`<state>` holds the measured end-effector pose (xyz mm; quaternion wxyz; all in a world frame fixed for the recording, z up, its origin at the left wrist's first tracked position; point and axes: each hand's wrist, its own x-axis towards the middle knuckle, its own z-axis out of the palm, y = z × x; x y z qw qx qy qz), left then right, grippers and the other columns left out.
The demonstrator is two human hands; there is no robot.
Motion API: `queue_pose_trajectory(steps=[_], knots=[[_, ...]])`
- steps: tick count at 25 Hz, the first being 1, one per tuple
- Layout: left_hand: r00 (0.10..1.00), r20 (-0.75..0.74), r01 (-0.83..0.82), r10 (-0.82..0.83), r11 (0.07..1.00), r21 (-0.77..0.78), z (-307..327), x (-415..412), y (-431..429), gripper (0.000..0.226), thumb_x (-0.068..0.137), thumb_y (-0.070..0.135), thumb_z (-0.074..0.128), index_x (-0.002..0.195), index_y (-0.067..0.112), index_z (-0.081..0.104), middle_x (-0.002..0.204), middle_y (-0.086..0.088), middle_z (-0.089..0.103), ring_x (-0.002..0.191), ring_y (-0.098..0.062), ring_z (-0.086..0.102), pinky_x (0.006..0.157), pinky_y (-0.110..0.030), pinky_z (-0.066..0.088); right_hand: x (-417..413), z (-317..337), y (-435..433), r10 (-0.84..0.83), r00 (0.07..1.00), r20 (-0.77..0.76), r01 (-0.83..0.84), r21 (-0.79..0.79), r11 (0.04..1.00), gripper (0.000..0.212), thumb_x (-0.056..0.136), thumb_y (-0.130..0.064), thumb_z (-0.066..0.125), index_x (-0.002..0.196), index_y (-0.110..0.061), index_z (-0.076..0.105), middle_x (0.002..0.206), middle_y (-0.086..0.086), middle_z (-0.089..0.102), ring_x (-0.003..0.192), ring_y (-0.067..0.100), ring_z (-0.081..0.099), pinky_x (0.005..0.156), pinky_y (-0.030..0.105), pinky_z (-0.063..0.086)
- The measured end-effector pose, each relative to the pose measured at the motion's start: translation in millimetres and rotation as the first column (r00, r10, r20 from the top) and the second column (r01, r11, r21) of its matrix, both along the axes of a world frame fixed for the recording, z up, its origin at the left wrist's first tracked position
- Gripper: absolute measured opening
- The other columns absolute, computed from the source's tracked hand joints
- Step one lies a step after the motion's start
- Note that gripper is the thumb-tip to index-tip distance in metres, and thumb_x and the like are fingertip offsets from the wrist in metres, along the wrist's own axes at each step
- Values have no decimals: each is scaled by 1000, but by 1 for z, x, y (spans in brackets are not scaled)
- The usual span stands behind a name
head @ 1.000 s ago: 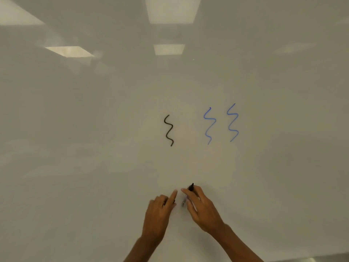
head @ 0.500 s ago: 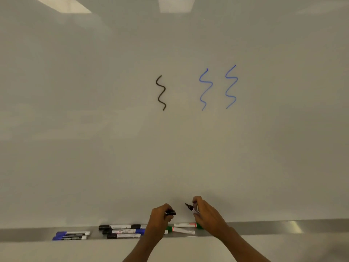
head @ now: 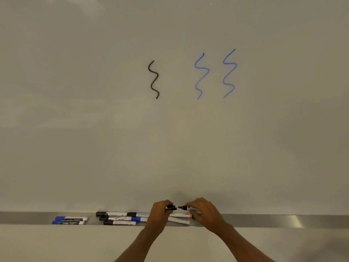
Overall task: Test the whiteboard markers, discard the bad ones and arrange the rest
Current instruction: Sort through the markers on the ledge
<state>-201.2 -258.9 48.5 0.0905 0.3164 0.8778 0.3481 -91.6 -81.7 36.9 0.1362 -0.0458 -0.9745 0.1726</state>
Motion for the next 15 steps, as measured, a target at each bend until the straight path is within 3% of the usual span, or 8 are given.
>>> queue_pose_trajectory(steps=[8,15], knots=[[999,-15,49,-48,999,25,-8,8,11,22,89,10,60,109,8,68,107,-6,70,98,-16,63,79,-5,35,-5,-4,6,102,995,-3,-102,1,995,31,94,-34,49,122,-27,60,111,-3,62,104,14,51,81,25,42],[995,-46,90,-92,995,-43,-7,8,16,23,91,15,57,111,13,68,105,-6,70,98,-18,61,82,-16,39,-12,-2,7,130,991,41,-129,-28,991,31,97,-24,44,122,-18,62,114,2,63,105,18,52,85,26,40]])
